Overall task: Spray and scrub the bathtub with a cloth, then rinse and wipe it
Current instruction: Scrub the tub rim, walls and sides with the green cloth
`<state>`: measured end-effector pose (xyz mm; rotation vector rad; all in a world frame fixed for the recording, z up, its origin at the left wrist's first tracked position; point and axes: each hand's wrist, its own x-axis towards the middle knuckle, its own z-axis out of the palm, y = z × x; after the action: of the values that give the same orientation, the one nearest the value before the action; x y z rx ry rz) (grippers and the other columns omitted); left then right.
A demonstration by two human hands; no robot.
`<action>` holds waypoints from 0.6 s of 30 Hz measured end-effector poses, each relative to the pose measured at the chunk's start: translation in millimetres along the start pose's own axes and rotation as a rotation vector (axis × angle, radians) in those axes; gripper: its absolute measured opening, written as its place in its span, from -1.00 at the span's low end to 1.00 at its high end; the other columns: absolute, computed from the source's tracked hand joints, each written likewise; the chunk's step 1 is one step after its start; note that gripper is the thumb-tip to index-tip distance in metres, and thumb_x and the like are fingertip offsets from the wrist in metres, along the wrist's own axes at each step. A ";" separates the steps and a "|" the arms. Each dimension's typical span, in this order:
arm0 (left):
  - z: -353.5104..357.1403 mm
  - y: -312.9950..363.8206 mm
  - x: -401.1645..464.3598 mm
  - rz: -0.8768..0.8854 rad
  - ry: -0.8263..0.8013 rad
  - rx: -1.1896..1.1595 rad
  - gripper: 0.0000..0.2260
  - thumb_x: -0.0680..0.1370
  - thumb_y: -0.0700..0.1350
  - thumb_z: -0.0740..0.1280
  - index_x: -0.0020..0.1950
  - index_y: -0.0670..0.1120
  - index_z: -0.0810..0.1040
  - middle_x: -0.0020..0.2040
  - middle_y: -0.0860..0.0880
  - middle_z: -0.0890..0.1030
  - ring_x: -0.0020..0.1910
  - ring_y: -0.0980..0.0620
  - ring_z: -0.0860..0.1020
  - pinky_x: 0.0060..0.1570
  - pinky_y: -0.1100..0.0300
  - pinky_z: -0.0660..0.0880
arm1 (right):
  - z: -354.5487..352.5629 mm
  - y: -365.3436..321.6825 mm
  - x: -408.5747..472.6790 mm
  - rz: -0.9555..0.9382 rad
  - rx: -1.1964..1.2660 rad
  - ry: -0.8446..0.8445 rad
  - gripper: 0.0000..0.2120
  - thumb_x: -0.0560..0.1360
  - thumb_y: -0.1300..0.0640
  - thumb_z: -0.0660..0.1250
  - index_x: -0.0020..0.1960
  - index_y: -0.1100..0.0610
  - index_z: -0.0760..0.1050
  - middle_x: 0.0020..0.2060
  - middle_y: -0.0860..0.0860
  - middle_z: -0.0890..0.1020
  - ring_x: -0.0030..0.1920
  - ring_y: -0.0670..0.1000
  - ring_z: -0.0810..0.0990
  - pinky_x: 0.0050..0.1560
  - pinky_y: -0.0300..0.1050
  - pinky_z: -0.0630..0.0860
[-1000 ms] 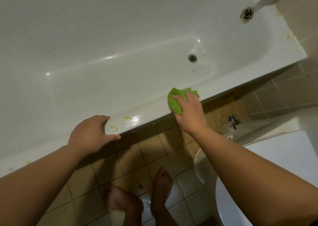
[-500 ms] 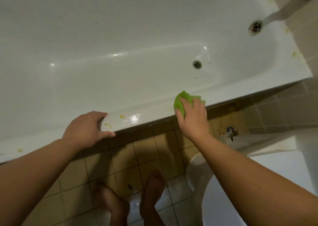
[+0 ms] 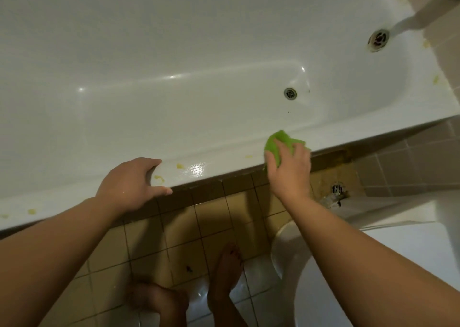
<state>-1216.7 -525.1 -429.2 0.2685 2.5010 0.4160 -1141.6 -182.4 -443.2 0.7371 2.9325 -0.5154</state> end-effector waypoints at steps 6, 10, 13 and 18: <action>3.3 -2.2 -2.2 0.006 0.027 -0.014 -0.22 0.36 0.35 0.53 0.50 0.06 0.47 0.40 0.04 0.55 0.32 -0.08 0.52 0.22 -0.01 0.47 | 13.5 -43.7 -29.8 -0.163 0.018 -0.190 -0.54 0.68 -0.13 0.20 0.54 -0.01 0.40 0.44 0.15 0.35 0.42 0.20 0.27 0.49 0.23 0.27; 1.5 -1.3 -2.7 0.014 0.019 -0.008 -0.22 0.37 0.36 0.53 0.50 0.05 0.46 0.40 0.03 0.55 0.32 -0.08 0.52 0.19 -0.01 0.48 | 2.7 -1.9 -16.4 -0.143 0.036 -0.067 -0.56 0.66 -0.09 0.27 0.50 0.02 0.46 0.35 0.16 0.42 0.35 0.20 0.34 0.41 0.23 0.38; 0.7 0.2 -3.3 0.011 0.020 -0.013 -0.23 0.38 0.35 0.53 0.50 0.05 0.46 0.40 0.03 0.55 0.33 -0.07 0.52 0.22 0.00 0.48 | -5.6 -12.8 -9.0 0.236 0.074 0.043 -0.55 0.69 -0.09 0.20 0.51 0.06 0.43 0.38 0.16 0.39 0.34 0.17 0.33 0.39 0.17 0.40; -0.7 0.1 -3.8 0.007 0.017 -0.009 -0.23 0.38 0.35 0.53 0.51 0.05 0.46 0.41 0.03 0.54 0.34 -0.08 0.51 0.25 -0.03 0.47 | 7.0 -52.8 -32.0 -0.270 -0.023 -0.274 -0.54 0.68 -0.14 0.18 0.54 -0.05 0.37 0.45 0.10 0.35 0.44 0.15 0.27 0.50 0.16 0.28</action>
<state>-1214.0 -526.2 -426.7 0.2713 2.5149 0.4346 -1138.3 -242.8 -429.0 0.2431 2.7826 -0.5514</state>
